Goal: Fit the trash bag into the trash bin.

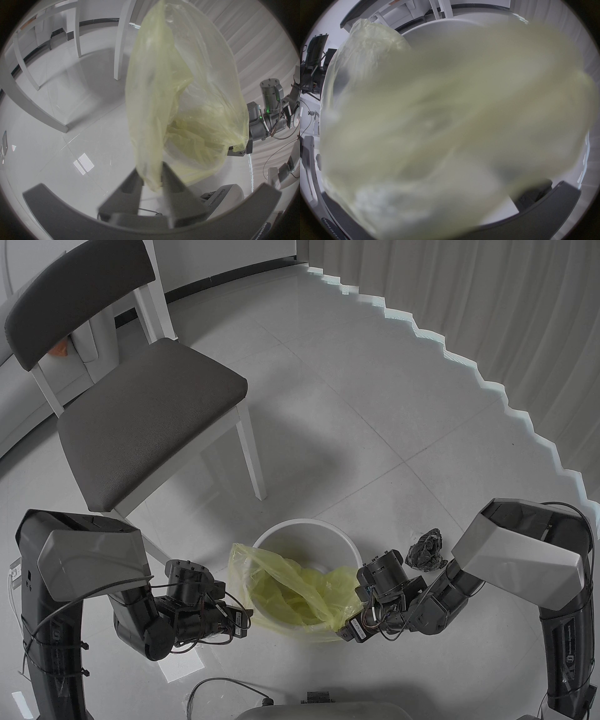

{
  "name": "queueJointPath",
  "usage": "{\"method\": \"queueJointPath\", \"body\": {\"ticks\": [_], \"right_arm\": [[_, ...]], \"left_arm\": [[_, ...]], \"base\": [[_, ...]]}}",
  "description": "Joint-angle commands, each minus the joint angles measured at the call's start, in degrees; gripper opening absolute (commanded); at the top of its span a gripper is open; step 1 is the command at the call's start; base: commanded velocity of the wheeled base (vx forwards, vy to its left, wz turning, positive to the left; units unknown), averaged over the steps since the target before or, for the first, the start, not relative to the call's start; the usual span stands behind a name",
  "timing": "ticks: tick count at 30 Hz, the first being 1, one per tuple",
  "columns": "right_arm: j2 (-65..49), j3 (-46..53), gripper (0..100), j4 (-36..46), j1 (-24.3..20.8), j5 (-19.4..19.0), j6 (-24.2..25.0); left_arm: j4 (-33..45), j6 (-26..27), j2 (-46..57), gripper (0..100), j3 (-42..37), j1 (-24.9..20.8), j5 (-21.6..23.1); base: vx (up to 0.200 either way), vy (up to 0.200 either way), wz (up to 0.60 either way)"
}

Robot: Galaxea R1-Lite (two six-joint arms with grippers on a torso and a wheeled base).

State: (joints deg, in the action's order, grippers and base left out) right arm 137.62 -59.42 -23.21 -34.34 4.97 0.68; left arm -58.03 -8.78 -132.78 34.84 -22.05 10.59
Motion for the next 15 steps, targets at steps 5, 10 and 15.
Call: {"method": "queueJointPath", "body": {"ticks": [5, 10, 15], "right_arm": [[-2.5, 1.4, 100, 0.1, 0.0, 0.0, 0.0], [-6.3, 2.8, 100, 1.8, 0.0, 0.0, 0.0], [-7.4, 3.9, 100, 2.1, 0.0, 0.0, -0.1]], "left_arm": [[-0.3, -1.1, 0.2, 100, -0.1, -0.1, -0.2], [-0.2, -1.1, 2.3, 100, -1.1, -0.4, -1.0], [-0.3, -1.1, 2.8, 100, -3.2, -0.4, -1.0]], "base": [[0.0, 0.0, 0.0], [0.0, 0.0, 0.0], [0.0, 0.0, 0.0]]}}
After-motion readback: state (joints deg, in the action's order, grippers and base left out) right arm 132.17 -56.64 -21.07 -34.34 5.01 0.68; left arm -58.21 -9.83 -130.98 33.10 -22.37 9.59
